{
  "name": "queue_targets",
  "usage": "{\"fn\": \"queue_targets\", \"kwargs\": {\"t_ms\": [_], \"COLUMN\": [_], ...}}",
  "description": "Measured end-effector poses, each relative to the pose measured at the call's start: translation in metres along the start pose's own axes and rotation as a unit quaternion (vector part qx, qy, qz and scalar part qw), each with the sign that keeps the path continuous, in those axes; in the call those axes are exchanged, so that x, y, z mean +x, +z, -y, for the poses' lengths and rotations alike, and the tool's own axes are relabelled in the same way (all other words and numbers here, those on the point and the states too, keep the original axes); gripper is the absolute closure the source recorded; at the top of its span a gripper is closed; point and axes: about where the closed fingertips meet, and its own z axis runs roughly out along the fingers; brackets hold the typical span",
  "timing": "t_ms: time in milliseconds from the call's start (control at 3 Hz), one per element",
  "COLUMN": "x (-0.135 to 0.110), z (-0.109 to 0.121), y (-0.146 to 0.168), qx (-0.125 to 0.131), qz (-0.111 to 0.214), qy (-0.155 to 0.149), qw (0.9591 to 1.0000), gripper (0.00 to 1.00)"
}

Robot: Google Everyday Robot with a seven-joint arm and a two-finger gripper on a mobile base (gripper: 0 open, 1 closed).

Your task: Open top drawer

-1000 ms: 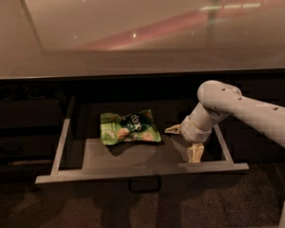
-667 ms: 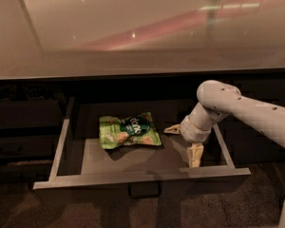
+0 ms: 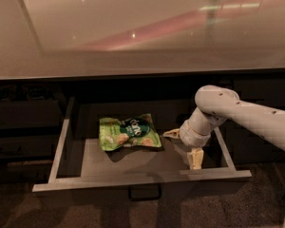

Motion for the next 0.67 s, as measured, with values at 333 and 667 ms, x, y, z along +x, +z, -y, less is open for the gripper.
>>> {"fn": "queue_targets", "kwargs": {"t_ms": [333,667], "x": [-0.0131,-0.0132], "z": [-0.0171,-0.0172], "y": [-0.0024,-0.0024], "qx": [0.016,0.016], "qz": [-0.024,-0.024], "qy": [-0.007,-0.007], "qw": [0.9996,0.9996], "gripper": [0.00,0.00]}}
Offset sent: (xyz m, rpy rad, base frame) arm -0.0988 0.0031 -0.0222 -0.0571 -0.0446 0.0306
